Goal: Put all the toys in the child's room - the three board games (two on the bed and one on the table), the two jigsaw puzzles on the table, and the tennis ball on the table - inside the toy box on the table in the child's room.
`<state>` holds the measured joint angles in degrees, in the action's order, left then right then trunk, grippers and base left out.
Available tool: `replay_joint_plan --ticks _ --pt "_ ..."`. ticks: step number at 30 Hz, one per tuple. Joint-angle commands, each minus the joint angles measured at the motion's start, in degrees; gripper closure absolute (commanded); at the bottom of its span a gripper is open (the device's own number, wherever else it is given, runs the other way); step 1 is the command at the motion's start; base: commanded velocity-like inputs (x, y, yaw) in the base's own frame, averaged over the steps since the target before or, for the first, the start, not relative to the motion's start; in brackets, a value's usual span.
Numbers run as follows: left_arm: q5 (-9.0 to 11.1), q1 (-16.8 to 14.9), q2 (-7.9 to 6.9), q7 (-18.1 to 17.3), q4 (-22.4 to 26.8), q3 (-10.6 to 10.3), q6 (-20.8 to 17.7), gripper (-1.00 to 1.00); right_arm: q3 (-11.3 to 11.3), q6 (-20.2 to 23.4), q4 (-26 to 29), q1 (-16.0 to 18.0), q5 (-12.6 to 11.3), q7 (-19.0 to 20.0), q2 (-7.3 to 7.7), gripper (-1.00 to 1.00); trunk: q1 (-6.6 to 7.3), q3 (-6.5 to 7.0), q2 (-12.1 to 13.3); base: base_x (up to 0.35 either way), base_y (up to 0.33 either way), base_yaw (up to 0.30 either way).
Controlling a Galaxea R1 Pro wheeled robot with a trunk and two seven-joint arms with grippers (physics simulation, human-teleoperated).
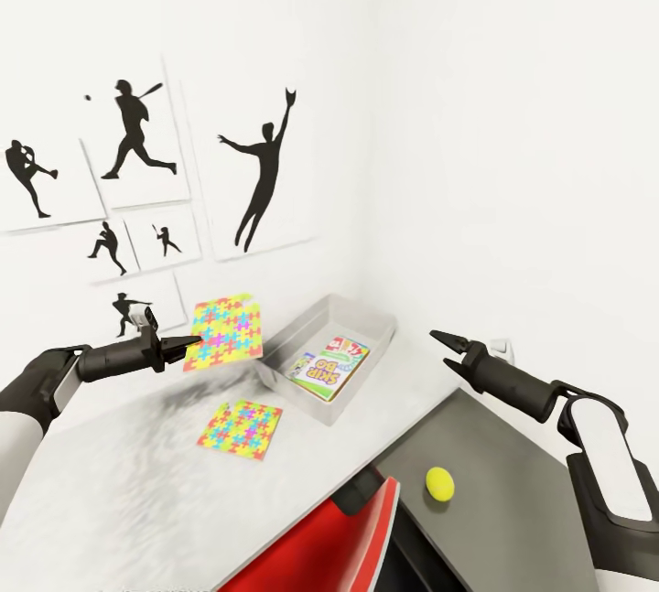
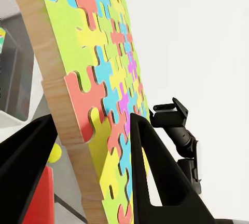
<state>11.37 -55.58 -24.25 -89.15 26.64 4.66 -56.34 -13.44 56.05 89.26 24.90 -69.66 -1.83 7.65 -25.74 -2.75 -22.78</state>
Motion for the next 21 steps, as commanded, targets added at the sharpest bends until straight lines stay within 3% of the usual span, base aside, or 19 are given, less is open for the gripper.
replay_joint_plan --ticks 1,21 --pt "-0.03 -0.06 0.00 -0.23 0.01 0.00 -0.61 1.00 -0.09 0.30 0.05 0.06 -0.24 -0.19 0.02 -1.00 -0.04 -0.14 -0.14 0.000 0.000 0.114" --pt "-0.03 -0.06 0.00 -0.17 0.00 0.00 -0.73 1.00 -0.10 0.37 0.06 0.06 -0.30 -0.19 0.01 -1.00 -0.04 -0.14 -0.14 0.018 0.000 0.015"
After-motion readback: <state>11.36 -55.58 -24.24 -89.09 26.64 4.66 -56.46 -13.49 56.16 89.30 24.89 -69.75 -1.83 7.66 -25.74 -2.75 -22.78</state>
